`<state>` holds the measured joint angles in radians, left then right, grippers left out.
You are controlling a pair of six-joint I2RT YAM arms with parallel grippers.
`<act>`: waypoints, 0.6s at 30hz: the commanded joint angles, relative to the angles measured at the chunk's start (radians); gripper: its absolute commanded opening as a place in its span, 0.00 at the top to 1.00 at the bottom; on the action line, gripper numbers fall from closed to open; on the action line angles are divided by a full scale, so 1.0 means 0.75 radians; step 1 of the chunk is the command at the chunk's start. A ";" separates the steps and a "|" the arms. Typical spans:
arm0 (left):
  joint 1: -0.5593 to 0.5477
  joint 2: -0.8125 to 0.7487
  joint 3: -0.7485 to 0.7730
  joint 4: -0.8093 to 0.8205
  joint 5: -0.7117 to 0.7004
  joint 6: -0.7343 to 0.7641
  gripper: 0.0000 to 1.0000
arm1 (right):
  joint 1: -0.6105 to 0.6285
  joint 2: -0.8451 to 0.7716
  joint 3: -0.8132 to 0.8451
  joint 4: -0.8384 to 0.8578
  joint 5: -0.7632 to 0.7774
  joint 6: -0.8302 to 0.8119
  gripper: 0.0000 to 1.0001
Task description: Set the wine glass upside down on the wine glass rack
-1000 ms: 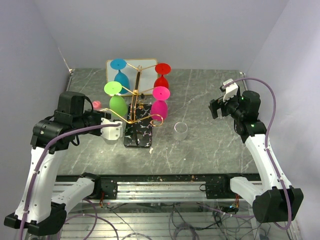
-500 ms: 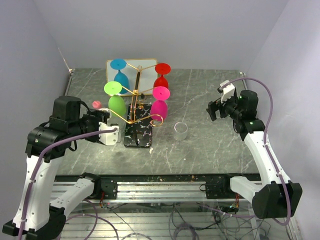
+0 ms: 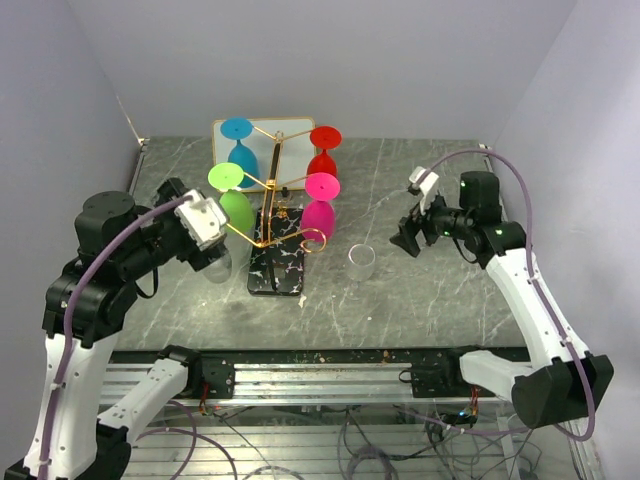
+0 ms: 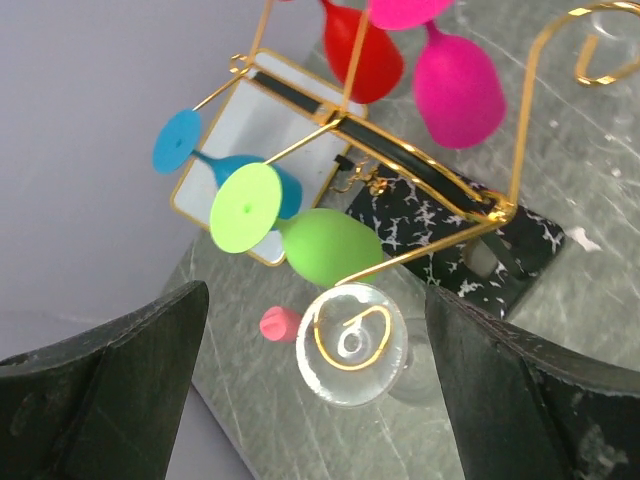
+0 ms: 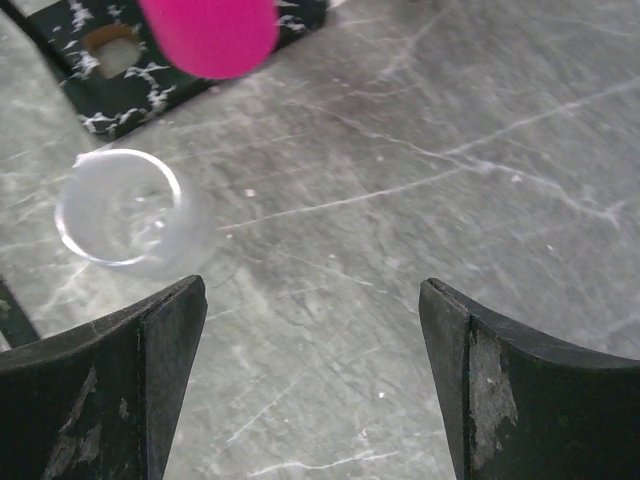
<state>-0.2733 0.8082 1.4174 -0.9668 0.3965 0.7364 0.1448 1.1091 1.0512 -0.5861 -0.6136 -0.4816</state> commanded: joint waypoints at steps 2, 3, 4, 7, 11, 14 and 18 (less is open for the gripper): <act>0.047 -0.026 -0.041 0.288 -0.220 -0.345 0.01 | 0.164 0.076 0.136 -0.115 0.095 -0.012 0.15; 0.053 -0.030 -0.044 0.307 -0.245 -0.372 0.01 | 0.197 0.096 0.153 -0.119 0.133 -0.006 0.17; 0.060 -0.030 -0.046 0.317 -0.260 -0.389 0.00 | 0.230 0.117 0.169 -0.127 0.169 -0.004 0.19; 0.067 -0.033 -0.050 0.318 -0.282 -0.399 0.01 | 0.332 0.178 0.216 -0.161 0.266 -0.003 0.24; 0.071 -0.059 -0.067 0.320 -0.288 -0.382 0.01 | 0.407 0.241 0.266 -0.212 0.315 0.002 0.27; 0.079 -0.080 -0.082 0.319 -0.305 -0.380 0.00 | 0.457 0.272 0.282 -0.236 0.387 0.008 0.28; 0.095 -0.118 -0.120 0.321 -0.301 -0.381 0.01 | 0.536 0.303 0.290 -0.263 0.448 0.019 0.31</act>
<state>-0.2211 0.7471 1.3529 -0.7624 0.1970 0.4698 0.4995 1.3197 1.2354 -0.7403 -0.3504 -0.4801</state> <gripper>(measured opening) 0.994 0.712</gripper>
